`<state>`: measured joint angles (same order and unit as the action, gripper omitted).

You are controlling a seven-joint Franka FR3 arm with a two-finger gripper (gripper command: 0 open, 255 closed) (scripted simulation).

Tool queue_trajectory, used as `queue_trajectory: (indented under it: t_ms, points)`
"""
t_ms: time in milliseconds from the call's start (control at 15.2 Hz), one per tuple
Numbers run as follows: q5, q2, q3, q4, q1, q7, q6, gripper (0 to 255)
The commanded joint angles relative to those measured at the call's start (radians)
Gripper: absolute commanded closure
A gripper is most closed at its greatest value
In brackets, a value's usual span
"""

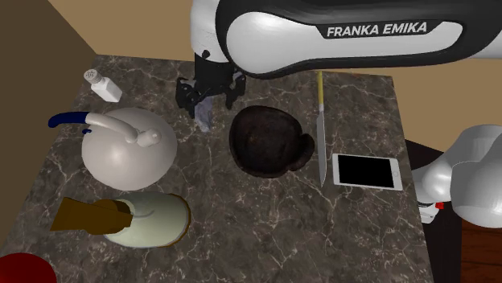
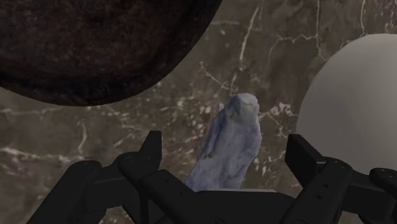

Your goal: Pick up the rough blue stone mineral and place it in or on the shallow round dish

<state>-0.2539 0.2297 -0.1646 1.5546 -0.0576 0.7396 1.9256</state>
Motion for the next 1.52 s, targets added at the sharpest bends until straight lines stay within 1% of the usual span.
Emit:
queue_trajectory:
  t_ms: [0, 264, 726, 792, 1386, 1452]
  points:
    - [0.0, 0.008, -0.002, 0.014, 0.004, 0.003, 0.024, 0]
    - [0.0, 0.02, -0.005, 0.043, 0.011, 0.002, 0.067, 0]
    - [0.0, 0.02, -0.005, 0.043, 0.011, 0.002, 0.067, 0]
    - [0.0, 0.02, -0.005, 0.043, 0.011, 0.002, 0.067, 255]
    - [0.0, 0.02, -0.005, 0.043, 0.011, 0.002, 0.067, 255]
    - [0.001, 0.019, -0.005, 0.031, 0.011, 0.006, 0.054, 255]
